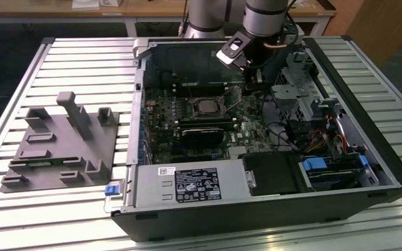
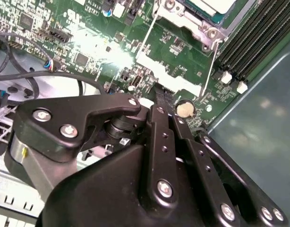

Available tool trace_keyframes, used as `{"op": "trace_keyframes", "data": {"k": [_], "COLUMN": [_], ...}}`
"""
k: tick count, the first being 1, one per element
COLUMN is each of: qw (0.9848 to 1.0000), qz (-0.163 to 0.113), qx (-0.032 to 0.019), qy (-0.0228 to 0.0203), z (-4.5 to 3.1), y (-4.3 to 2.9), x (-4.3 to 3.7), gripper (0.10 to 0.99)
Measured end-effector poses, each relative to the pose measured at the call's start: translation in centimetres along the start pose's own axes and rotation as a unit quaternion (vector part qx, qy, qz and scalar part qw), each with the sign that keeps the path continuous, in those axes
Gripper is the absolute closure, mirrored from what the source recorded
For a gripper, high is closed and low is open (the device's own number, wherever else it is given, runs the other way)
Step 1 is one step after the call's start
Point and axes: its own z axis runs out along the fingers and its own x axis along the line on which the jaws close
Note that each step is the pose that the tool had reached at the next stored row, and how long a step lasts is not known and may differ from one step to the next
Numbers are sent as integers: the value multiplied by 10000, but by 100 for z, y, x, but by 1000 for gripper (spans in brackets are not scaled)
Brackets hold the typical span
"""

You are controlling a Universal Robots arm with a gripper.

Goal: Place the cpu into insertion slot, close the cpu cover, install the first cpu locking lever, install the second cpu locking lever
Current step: 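Close the cpu cover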

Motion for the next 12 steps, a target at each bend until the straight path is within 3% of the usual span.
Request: {"op": "trace_keyframes", "data": {"k": [12], "qw": [10000], "qz": [0], "qx": [-11], "qy": [1], "z": [8], "y": [-128], "x": [-3], "gripper": [980]}}
